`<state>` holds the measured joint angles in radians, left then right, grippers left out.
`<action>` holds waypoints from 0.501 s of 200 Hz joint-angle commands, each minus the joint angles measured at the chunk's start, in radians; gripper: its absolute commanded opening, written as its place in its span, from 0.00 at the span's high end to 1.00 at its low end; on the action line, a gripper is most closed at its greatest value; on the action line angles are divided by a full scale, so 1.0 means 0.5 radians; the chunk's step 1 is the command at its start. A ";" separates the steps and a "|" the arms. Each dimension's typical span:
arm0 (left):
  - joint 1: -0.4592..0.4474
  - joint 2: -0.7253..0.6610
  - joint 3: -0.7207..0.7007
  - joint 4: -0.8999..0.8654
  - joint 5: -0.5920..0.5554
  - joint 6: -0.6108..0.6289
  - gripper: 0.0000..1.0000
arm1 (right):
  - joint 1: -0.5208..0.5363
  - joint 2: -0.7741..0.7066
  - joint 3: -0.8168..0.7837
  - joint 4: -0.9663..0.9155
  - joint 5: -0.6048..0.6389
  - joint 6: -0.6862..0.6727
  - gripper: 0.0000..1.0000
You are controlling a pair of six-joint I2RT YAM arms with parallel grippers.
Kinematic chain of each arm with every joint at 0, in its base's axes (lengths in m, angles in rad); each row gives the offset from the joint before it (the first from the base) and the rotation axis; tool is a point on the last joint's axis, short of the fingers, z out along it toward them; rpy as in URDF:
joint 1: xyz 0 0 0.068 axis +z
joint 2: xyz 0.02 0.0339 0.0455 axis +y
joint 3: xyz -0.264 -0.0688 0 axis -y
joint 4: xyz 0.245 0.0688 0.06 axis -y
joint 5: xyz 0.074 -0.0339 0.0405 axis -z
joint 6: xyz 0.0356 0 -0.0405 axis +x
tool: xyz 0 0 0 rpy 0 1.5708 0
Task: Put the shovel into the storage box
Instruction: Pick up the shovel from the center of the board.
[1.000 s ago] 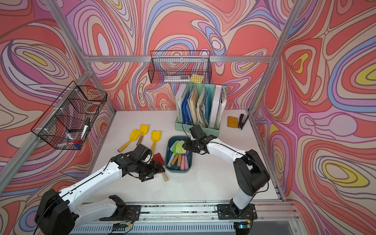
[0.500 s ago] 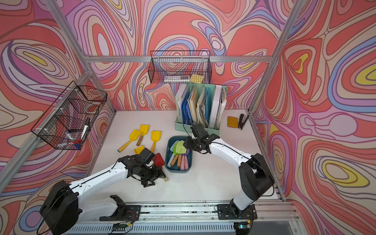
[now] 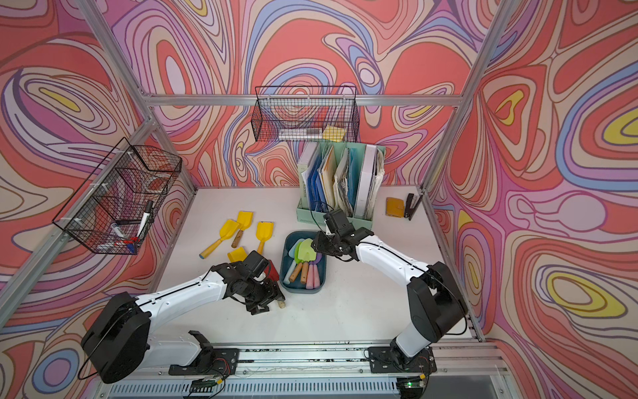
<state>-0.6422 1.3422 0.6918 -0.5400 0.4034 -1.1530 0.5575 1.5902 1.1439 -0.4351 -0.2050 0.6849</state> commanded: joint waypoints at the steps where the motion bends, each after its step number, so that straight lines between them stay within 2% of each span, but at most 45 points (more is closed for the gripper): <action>1: -0.016 0.048 0.010 0.059 -0.037 -0.009 0.34 | -0.002 -0.023 -0.029 0.005 0.013 -0.029 0.66; 53: -0.026 0.104 0.009 0.098 -0.057 -0.016 0.51 | -0.002 -0.016 -0.031 0.018 0.001 -0.029 0.67; 58: -0.025 0.107 0.011 0.100 -0.058 -0.014 0.56 | -0.002 -0.016 -0.031 0.017 0.001 -0.030 0.67; 100: -0.026 0.137 0.001 0.114 -0.071 -0.017 0.70 | -0.001 -0.012 -0.028 0.023 -0.010 -0.029 0.67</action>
<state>-0.6441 1.3933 0.6918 -0.4904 0.3889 -1.1595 0.5575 1.5902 1.1427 -0.4343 -0.2058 0.6815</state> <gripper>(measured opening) 0.347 0.332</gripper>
